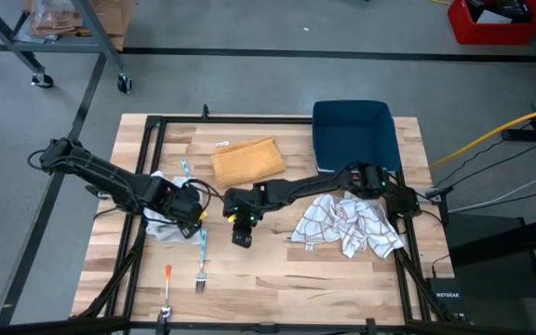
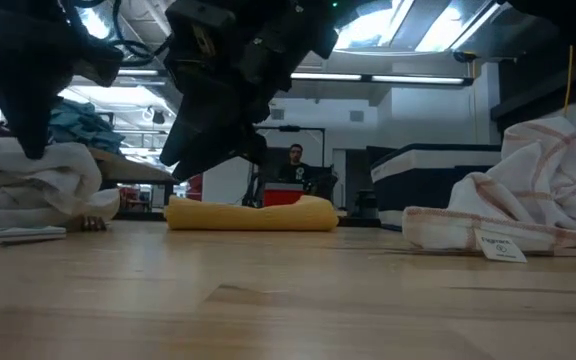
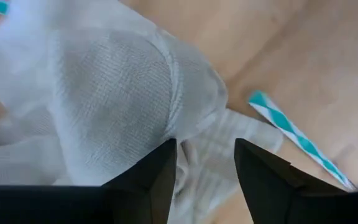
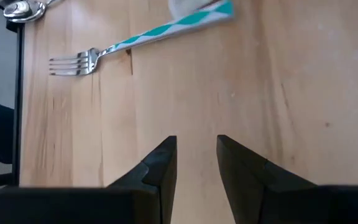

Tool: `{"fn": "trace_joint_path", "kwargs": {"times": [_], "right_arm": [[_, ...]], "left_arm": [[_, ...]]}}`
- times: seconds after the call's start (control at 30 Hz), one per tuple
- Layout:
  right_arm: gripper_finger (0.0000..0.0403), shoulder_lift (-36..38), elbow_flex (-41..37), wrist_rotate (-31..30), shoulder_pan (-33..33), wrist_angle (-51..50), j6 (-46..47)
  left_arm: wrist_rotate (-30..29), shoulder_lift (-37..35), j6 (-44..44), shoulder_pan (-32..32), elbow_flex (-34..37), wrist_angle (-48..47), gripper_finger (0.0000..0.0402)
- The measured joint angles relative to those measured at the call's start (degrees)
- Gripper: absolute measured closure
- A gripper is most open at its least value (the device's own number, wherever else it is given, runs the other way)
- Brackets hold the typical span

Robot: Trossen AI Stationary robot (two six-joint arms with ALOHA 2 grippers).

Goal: Fold towel
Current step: Fold the left white towel

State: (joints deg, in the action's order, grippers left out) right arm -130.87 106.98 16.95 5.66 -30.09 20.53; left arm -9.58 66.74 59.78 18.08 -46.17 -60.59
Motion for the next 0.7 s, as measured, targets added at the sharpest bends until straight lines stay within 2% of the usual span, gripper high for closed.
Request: {"fn": "trace_joint_path", "kwargs": {"times": [0.33,0.5,0.6,0.7], "right_arm": [[0.0285,0.0,0.0,-1.73,2.4,-0.02,-0.08],[0.0285,0.0,0.0,-3.25,3.0,-0.02,-0.06],[0.0285,0.0,0.0,-3.49,3.0,-0.03,-0.06],[0.0285,0.0,0.0,-5.64,3.0,0.0,-0.07]], "left_arm": [[-15.69,0.0,0.05,-3.42,0.0,-0.71,0.0263],[-23.8,0.0,-4.6,-6.49,0.0,-0.11,0.0263],[-24.55,0.0,-4.8,-8.44,0.0,0.33,0.0263],[-20.89,0.0,-3.45,-9.15,0.0,2.43,0.0263]]}}
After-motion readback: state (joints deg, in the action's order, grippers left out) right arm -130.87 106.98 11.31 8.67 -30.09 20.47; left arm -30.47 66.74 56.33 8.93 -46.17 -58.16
